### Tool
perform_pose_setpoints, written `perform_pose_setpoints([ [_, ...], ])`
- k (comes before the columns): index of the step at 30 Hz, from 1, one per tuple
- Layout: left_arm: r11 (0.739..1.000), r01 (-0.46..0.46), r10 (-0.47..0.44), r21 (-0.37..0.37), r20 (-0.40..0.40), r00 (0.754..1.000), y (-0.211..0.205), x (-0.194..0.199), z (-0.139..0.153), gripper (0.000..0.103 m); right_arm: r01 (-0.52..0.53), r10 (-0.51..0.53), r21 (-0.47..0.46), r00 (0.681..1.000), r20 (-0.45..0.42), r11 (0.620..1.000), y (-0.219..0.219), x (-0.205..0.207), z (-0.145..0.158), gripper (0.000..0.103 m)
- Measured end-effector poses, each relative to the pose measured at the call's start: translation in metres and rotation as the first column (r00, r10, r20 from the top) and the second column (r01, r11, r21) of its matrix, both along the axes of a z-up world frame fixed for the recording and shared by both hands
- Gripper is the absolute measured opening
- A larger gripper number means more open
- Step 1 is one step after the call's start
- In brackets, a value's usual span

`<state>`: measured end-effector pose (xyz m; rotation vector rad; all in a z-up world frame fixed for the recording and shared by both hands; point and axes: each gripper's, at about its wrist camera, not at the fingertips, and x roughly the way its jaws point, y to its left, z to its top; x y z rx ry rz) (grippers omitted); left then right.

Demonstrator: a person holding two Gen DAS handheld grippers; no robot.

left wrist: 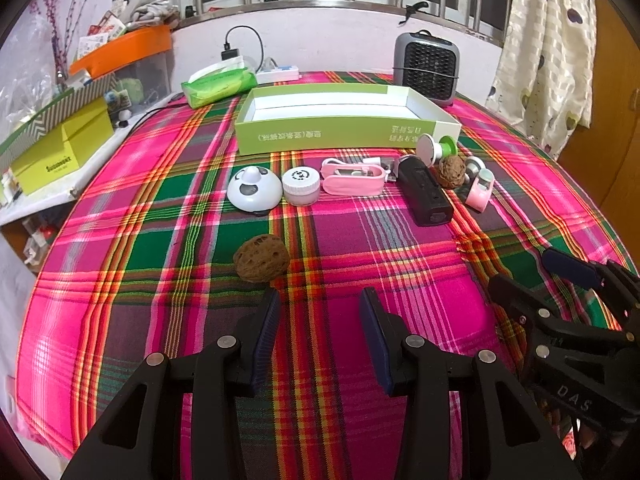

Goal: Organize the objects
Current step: 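Move left tool toward the brown walnut while right tool approaches the pink clip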

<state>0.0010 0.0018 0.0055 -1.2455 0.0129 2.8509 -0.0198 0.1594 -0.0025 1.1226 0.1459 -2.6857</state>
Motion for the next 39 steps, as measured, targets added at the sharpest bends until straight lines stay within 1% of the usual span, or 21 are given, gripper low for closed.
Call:
perform_pose_setpoints([
  [3,0.999,0.035,-0.035,-0.002,-0.002,0.999,-0.002,0.004,0.0,0.039,-0.008,0.008,-0.004,1.0,0.002,1.0,0.003,0.0,0.004,0.071],
  [9,0.997,0.077,-0.077,0.025,-0.006,0.997,-0.014,0.009,-0.001,0.039,-0.014,0.014,-0.004,1.0,0.0,1.0,0.003,0.0,0.004,0.071],
  [12,0.996,0.088,-0.088,0.011,-0.031,0.996,-0.019,0.013,0.0,0.039,-0.012,0.012,-0.012,1.0,0.006,1.0,0.004,-0.002,0.003,0.071],
  [14,0.995,0.094,-0.093,0.031,-0.033,0.995,-0.027,0.013,0.001,0.039,-0.007,0.007,-0.024,1.0,0.014,1.0,0.005,-0.004,0.004,0.071],
  [17,0.994,0.077,-0.075,0.072,-0.035,0.997,-0.041,0.009,0.003,0.039,0.003,-0.002,-0.043,1.0,0.022,0.999,0.008,-0.009,0.005,0.071],
  [22,0.992,0.074,-0.071,0.101,-0.034,0.997,-0.052,0.001,0.004,0.039,0.026,-0.025,-0.058,0.999,0.02,0.998,0.013,-0.015,0.009,0.071],
  [28,0.991,0.087,-0.086,0.1,-0.023,0.996,-0.052,-0.013,0.002,0.039,0.033,-0.031,-0.076,0.999,0.027,0.997,0.013,-0.026,0.015,0.071],
  [31,0.993,0.082,-0.081,0.08,-0.016,0.997,-0.052,-0.019,0.001,0.039,0.045,-0.042,-0.087,0.999,0.035,0.995,0.012,-0.034,0.017,0.071],
  [37,0.991,0.089,-0.09,0.104,0.009,0.996,-0.056,-0.029,-0.003,0.039,0.08,-0.074,-0.106,0.996,0.056,0.991,0.011,-0.05,0.02,0.071],
  [39,0.991,0.088,-0.089,0.098,0.013,0.996,-0.057,-0.03,-0.004,0.039,0.098,-0.091,-0.11,0.993,0.072,0.989,0.011,-0.057,0.019,0.071],
])
